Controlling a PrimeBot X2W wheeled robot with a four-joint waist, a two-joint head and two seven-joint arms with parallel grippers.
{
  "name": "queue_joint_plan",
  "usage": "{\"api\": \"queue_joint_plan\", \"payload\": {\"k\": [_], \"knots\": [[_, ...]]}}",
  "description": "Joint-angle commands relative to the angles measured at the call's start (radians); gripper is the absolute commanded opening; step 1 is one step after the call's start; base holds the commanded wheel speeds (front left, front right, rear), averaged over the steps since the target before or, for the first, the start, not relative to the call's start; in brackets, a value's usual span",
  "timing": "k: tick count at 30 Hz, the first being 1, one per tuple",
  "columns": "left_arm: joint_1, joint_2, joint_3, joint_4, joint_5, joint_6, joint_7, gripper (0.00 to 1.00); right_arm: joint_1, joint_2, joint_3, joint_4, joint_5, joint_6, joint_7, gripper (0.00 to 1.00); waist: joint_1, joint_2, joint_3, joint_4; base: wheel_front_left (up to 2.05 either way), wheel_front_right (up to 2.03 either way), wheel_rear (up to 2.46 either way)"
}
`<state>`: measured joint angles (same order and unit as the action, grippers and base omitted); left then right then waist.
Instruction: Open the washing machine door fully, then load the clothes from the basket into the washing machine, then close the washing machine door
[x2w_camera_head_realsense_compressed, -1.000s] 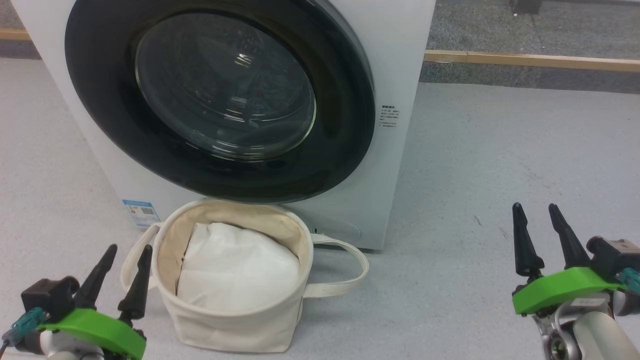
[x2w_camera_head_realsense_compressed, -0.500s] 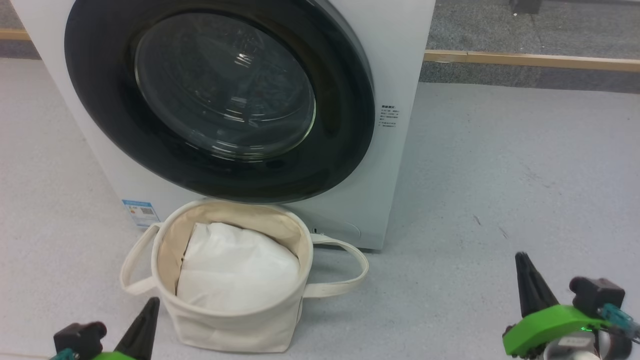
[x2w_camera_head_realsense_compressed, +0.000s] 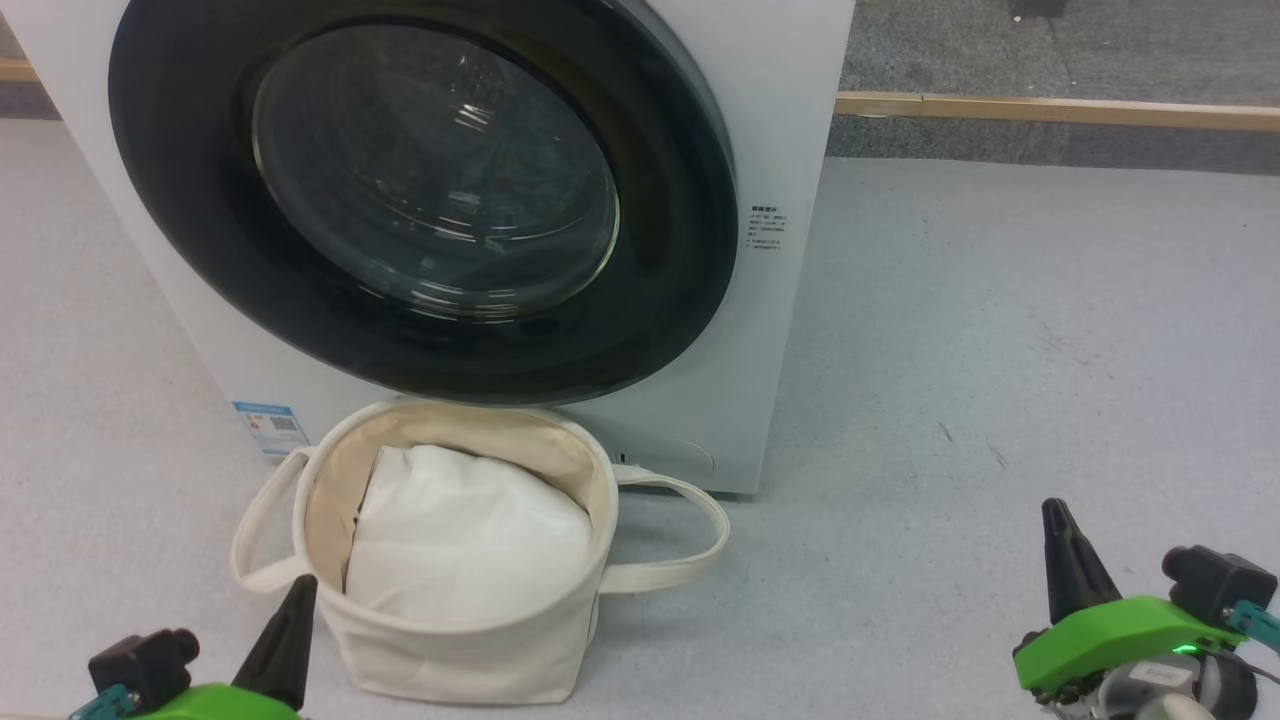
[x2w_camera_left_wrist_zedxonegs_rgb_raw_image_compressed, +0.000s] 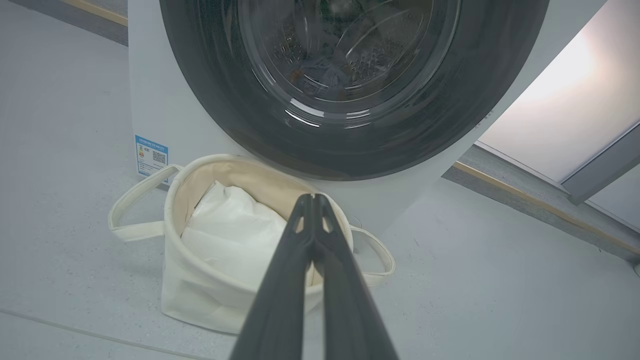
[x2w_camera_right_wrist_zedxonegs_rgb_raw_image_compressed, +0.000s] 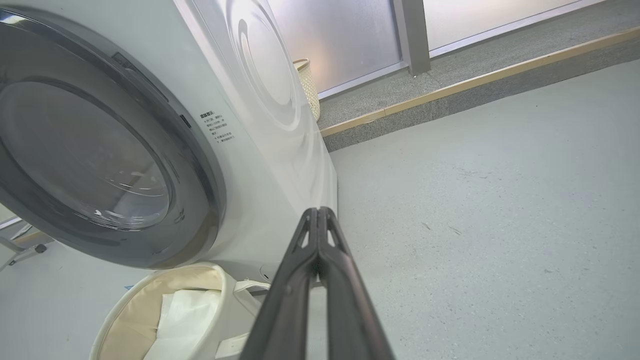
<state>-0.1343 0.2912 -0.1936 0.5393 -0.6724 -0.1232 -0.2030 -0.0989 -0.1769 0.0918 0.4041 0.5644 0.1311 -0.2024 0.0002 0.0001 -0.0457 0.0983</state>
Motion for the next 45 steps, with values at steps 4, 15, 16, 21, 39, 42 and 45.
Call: {"api": "queue_joint_plan", "payload": {"k": [4, 15, 16, 21, 39, 42, 45], "knots": [[-0.045, 0.004, 0.038, -0.049, -0.052, 0.002, 0.017, 0.0, -0.046, -0.003, -0.019, -0.044, 0.058, 0.0, 0.017, 0.0, -0.0001, -0.0001, 0.002, -0.004, 0.0, 0.0, 0.0], [-0.037, -0.025, 0.069, -0.081, -0.154, 0.004, 0.051, 0.0, -0.043, 0.012, -0.04, -0.056, 0.172, 0.0, 0.051, 0.0, -0.0002, -0.0001, 0.007, -0.015, 0.0, 0.0, 0.0], [-0.036, -0.027, 0.071, -0.083, -0.162, 0.004, 0.054, 0.0, -0.043, 0.013, -0.042, -0.057, 0.182, 0.0, 0.054, 0.0, -0.0002, -0.0001, 0.007, -0.016, 0.0, 0.0, 0.0], [-0.033, -0.039, 0.084, -0.096, -0.205, 0.005, 0.068, 0.0, -0.042, 0.02, -0.051, -0.062, 0.229, 0.0, 0.068, 0.0, -0.0002, -0.0001, 0.01, -0.021, 0.0, 0.0, 0.0], [-0.022, -0.079, 0.129, -0.14, -0.349, 0.007, 0.117, 0.0, -0.038, 0.041, -0.082, -0.079, 0.39, 0.0, 0.117, 0.0, -0.0002, -0.0001, 0.017, -0.036, 0.0, 0.0, 0.0], [-0.02, -0.086, 0.137, -0.148, -0.375, 0.008, 0.126, 0.0, -0.037, 0.045, -0.087, -0.082, 0.418, 0.0, 0.126, 0.0, -0.0002, -0.0001, 0.018, -0.039, 0.0, 0.0, 0.0], [-0.018, -0.093, 0.144, -0.155, -0.4, 0.008, 0.135, 0.0, -0.036, 0.048, -0.093, -0.086, 0.447, 0.0, 0.135, 0.0, -0.0002, -0.0001, 0.019, -0.042, 0.0, 0.0, 0.0]]}}
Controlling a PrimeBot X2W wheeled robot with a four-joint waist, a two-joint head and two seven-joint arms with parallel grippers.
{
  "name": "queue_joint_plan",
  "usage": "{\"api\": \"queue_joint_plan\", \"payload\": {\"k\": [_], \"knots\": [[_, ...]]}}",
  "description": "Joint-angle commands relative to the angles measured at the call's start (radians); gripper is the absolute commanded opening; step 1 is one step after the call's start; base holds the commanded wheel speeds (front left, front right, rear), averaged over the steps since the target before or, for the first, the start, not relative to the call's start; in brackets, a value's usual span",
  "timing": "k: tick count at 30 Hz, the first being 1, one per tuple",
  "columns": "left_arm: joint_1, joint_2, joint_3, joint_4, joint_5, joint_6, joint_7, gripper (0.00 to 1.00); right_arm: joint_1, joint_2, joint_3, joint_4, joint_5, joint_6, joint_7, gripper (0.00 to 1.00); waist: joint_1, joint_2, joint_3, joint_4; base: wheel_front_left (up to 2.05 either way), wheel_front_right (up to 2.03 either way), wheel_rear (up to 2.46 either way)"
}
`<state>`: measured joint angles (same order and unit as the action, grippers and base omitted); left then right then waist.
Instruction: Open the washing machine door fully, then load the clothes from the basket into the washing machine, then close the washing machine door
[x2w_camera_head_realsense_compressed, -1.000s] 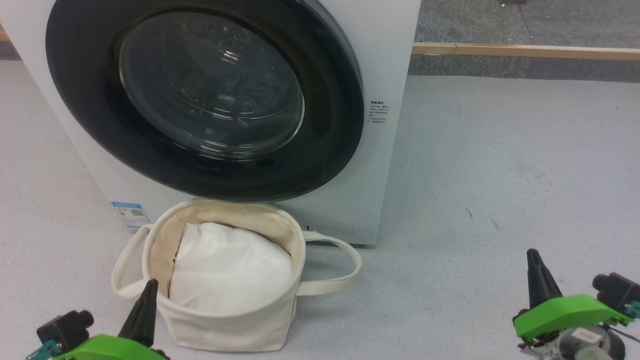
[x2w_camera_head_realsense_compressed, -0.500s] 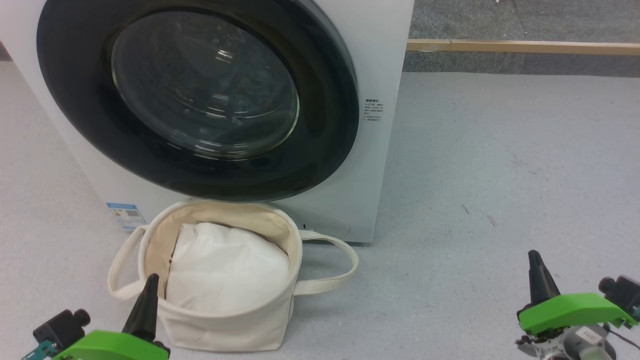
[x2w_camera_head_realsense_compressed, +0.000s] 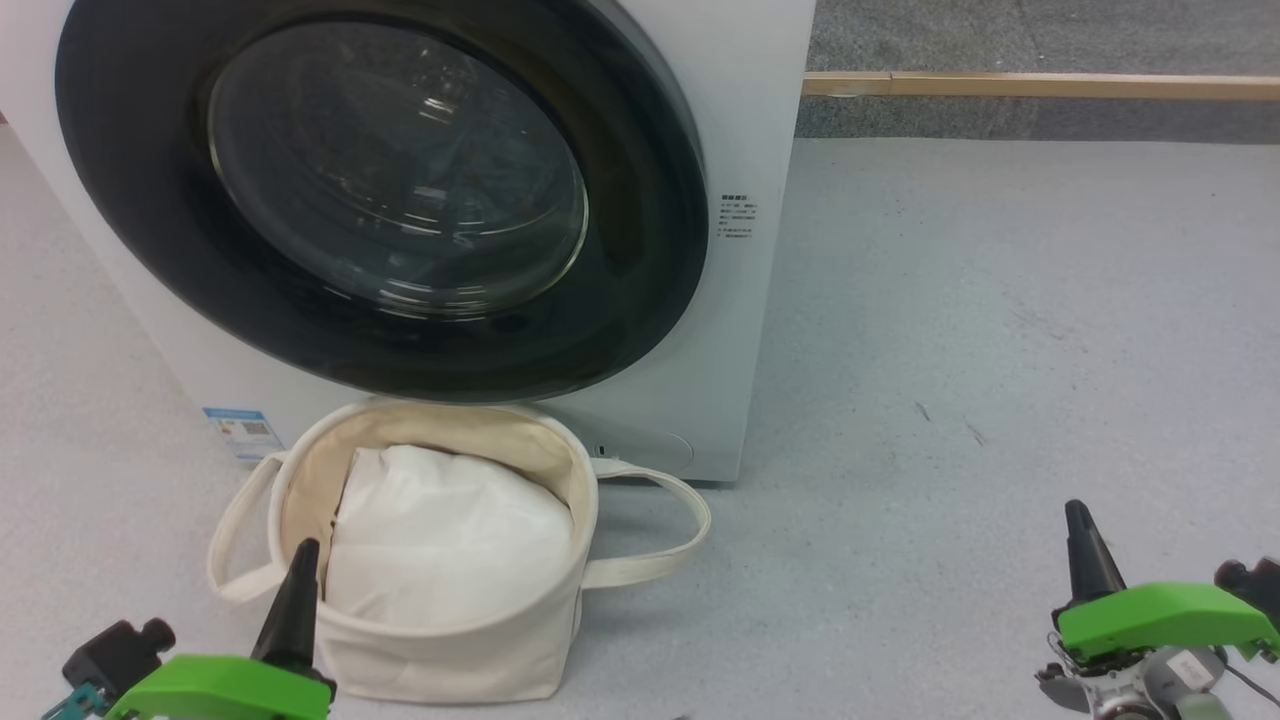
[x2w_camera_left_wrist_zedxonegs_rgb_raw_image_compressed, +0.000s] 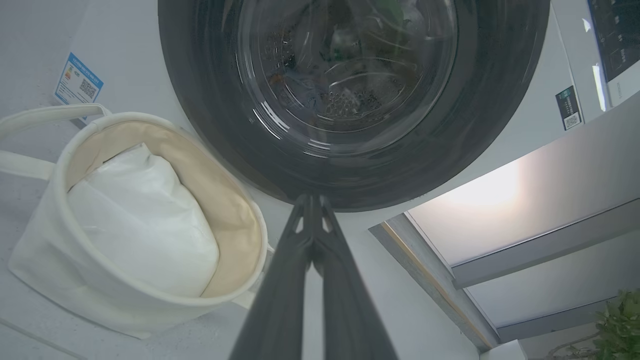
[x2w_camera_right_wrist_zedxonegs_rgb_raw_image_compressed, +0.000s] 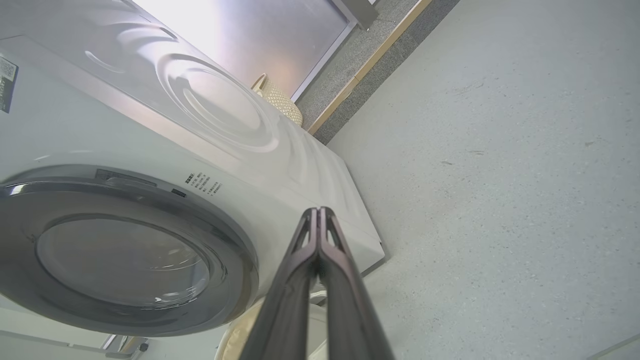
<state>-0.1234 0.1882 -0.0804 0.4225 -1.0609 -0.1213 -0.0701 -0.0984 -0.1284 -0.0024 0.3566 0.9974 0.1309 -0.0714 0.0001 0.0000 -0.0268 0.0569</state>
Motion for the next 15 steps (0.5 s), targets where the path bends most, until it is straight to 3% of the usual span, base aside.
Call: {"api": "queue_joint_plan", "payload": {"k": [1, 15], "knots": [[-0.028, 0.008, 0.034, -0.041, -0.02, 0.006, 0.005, 0.0, -0.037, 0.001, -0.001, -0.039, 0.023, 0.0, 0.007, 0.0, 0.0, 0.0, 0.0, -0.001, 0.0, 0.0, 0.0], [-0.019, -0.025, 0.071, -0.077, -0.139, 0.008, 0.045, 0.0, -0.033, 0.018, -0.026, -0.053, 0.156, 0.0, 0.047, 0.0, 0.0, 0.0, 0.006, -0.014, 0.0, 0.0, 0.0]]}}
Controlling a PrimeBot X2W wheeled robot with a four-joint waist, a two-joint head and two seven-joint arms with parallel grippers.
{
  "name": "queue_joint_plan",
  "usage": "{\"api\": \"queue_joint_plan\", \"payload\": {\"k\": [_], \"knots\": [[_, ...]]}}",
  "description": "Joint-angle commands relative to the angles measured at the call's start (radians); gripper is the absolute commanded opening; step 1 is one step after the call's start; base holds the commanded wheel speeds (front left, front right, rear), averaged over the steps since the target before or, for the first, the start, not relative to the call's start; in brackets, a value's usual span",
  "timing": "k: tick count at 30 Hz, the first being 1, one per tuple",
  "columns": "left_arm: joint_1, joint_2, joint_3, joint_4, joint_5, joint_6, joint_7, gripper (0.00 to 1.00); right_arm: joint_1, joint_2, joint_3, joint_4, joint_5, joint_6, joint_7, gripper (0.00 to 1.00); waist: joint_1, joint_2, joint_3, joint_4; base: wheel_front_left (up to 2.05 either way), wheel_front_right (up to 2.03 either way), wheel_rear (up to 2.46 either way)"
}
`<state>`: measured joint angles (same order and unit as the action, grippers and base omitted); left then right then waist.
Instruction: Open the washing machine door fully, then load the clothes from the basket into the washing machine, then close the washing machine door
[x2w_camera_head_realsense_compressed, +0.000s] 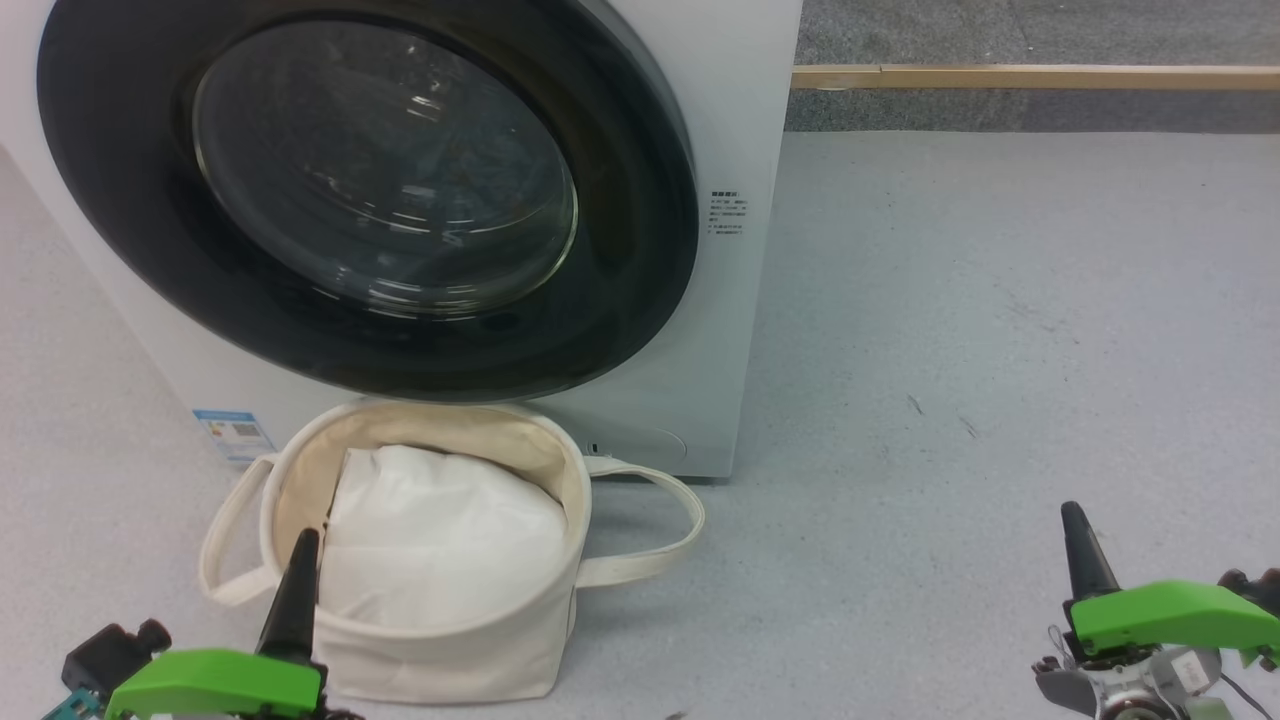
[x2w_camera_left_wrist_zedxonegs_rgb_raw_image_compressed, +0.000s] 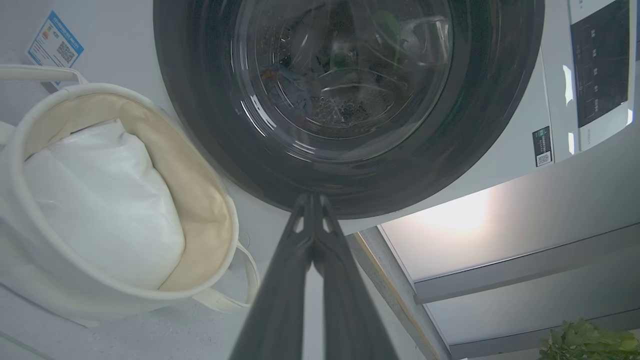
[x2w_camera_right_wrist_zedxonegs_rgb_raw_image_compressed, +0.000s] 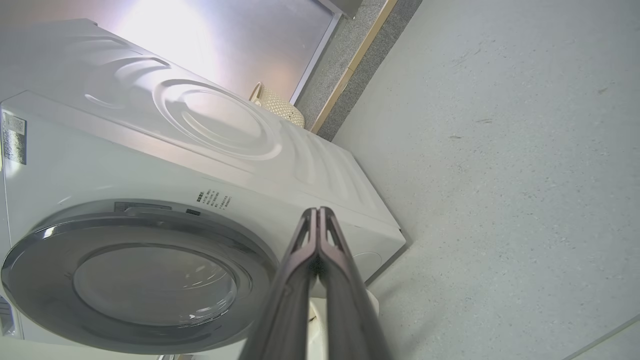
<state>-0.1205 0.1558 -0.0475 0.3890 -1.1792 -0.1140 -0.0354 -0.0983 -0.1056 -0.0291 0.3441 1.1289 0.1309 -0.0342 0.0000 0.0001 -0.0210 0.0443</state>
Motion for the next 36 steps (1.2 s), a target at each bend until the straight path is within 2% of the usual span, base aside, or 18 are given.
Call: {"api": "queue_joint_plan", "payload": {"k": [1, 36], "knots": [[-0.021, 0.005, 0.04, -0.046, -0.029, 0.001, 0.013, 0.0, -0.033, -0.003, -0.001, -0.042, 0.034, 0.0, 0.013, 0.0, 0.0, -0.0001, 0.001, -0.002, 0.0, 0.0, 0.0], [0.0, -0.075, 0.129, -0.132, -0.318, 0.005, 0.112, 0.0, -0.025, 0.039, -0.063, -0.076, 0.355, 0.0, 0.111, 0.0, 0.0, -0.0001, 0.015, -0.033, 0.0, 0.0, 0.0]]}}
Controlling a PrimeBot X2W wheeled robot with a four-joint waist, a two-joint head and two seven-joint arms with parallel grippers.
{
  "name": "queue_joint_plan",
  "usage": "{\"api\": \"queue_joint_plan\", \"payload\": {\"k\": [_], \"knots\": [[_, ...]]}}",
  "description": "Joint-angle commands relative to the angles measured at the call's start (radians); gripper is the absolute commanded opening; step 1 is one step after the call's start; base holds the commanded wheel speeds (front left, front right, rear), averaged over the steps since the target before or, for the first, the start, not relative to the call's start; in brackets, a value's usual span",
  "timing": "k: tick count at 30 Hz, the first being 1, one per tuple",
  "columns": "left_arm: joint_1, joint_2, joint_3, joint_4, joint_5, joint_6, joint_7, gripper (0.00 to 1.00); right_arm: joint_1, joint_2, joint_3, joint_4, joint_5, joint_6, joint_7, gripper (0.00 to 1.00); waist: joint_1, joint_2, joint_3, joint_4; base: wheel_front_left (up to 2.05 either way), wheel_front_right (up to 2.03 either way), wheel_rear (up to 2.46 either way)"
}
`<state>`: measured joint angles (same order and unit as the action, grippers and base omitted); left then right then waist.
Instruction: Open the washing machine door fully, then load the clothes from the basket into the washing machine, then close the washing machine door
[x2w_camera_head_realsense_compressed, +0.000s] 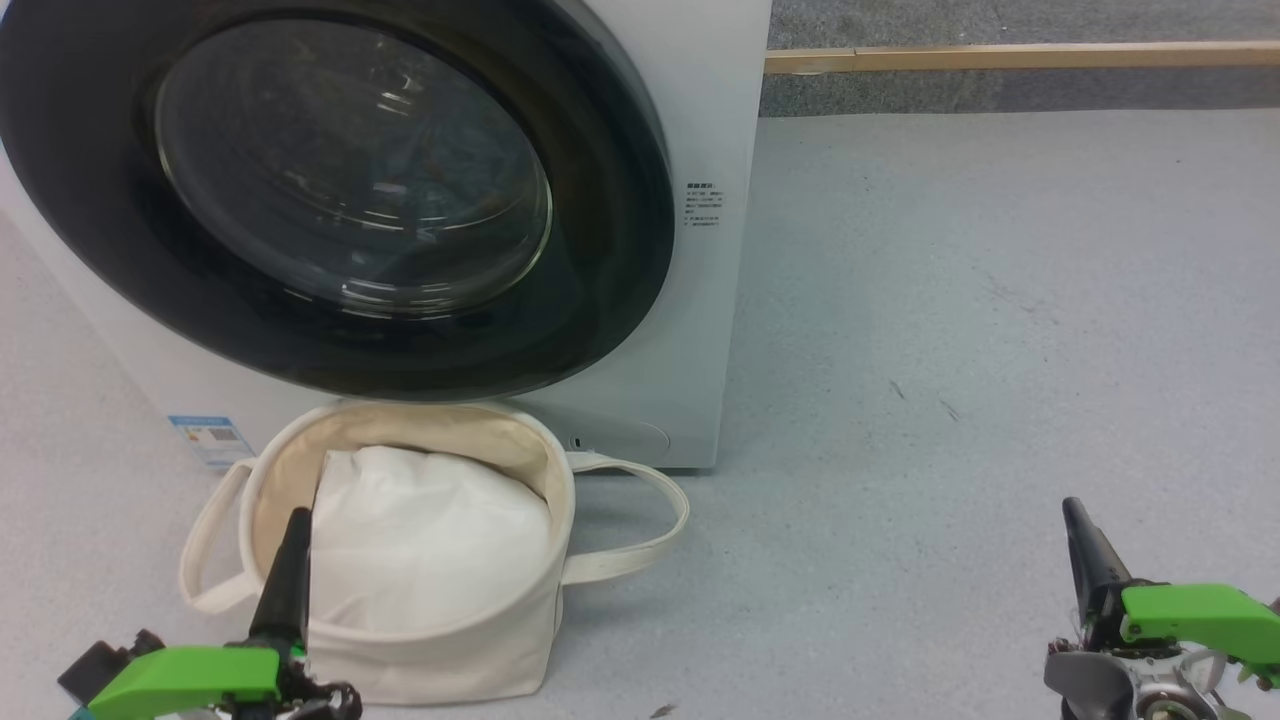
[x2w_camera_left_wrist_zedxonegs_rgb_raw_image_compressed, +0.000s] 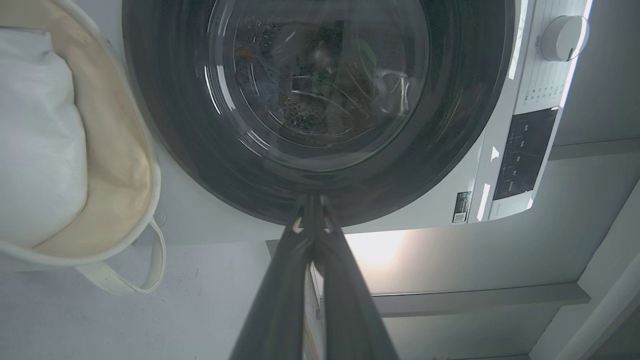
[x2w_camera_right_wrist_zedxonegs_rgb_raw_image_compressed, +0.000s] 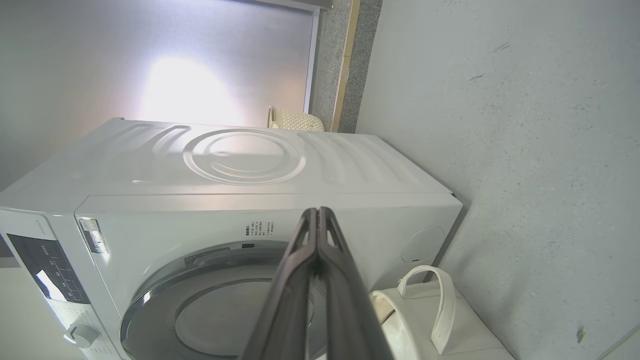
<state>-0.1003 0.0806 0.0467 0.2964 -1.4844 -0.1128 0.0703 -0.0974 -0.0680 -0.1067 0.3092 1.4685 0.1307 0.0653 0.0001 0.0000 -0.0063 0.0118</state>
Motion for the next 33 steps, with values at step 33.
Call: {"api": "queue_joint_plan", "payload": {"k": [33], "knots": [[-0.011, -0.03, 0.069, -0.072, -0.123, 0.006, 0.043, 0.0, -0.023, 0.018, -0.009, -0.055, 0.138, 0.0, 0.049, 0.0, 0.0, 0.0, 0.006, -0.012, 0.0, 0.0, 0.0]]}}
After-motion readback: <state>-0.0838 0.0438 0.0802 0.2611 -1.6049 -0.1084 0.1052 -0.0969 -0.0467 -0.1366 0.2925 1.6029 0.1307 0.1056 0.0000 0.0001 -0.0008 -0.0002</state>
